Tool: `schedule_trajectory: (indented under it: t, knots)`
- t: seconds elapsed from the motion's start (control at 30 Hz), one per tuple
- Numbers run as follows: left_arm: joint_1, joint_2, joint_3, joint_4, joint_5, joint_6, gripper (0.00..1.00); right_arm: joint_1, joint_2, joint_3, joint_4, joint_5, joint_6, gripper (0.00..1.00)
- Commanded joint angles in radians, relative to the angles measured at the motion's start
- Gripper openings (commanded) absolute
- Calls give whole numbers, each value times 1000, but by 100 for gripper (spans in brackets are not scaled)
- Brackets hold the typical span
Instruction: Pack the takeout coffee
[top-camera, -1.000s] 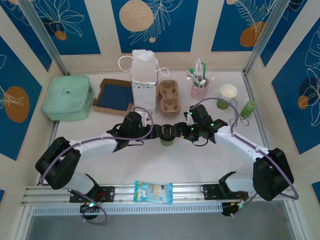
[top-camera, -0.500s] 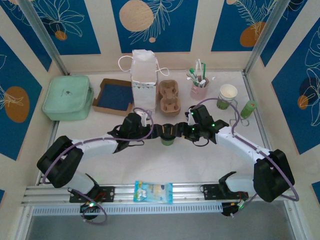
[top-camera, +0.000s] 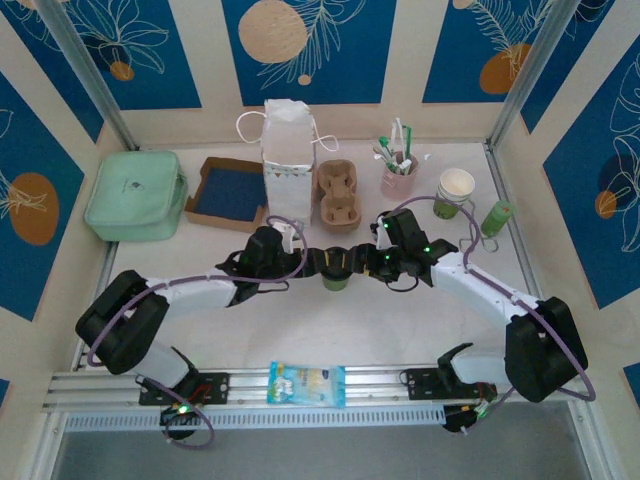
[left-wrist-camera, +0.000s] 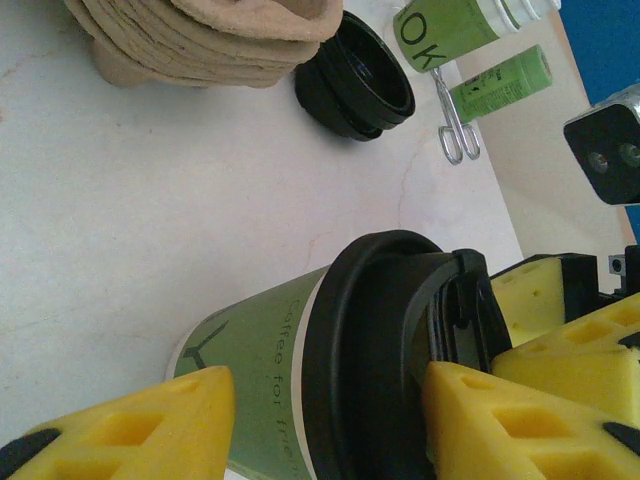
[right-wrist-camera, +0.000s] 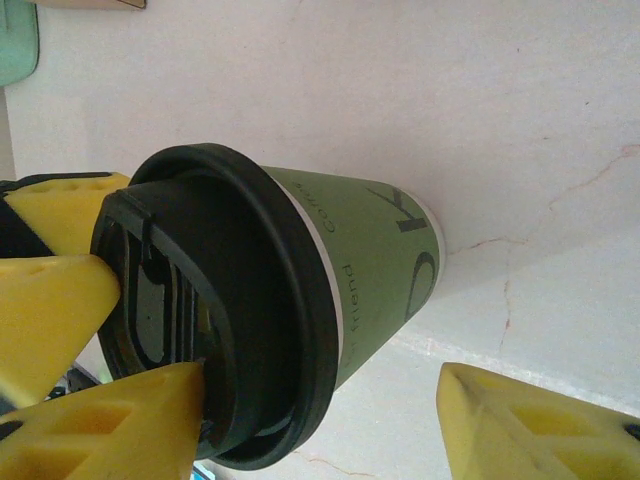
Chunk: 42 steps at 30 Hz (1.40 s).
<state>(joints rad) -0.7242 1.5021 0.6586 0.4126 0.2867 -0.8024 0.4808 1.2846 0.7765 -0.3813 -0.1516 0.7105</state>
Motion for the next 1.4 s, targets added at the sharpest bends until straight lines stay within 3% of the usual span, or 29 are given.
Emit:
schedule_trajectory:
  t: [0.0,1.37]
  knots:
    - [-11,63,-65,-231,-26,22,53,-11,68,-58,-148,116,-17,61]
    - [-14,86,-37,-203,-17,-7,52,-57,93,-21,-142,106,-36,46]
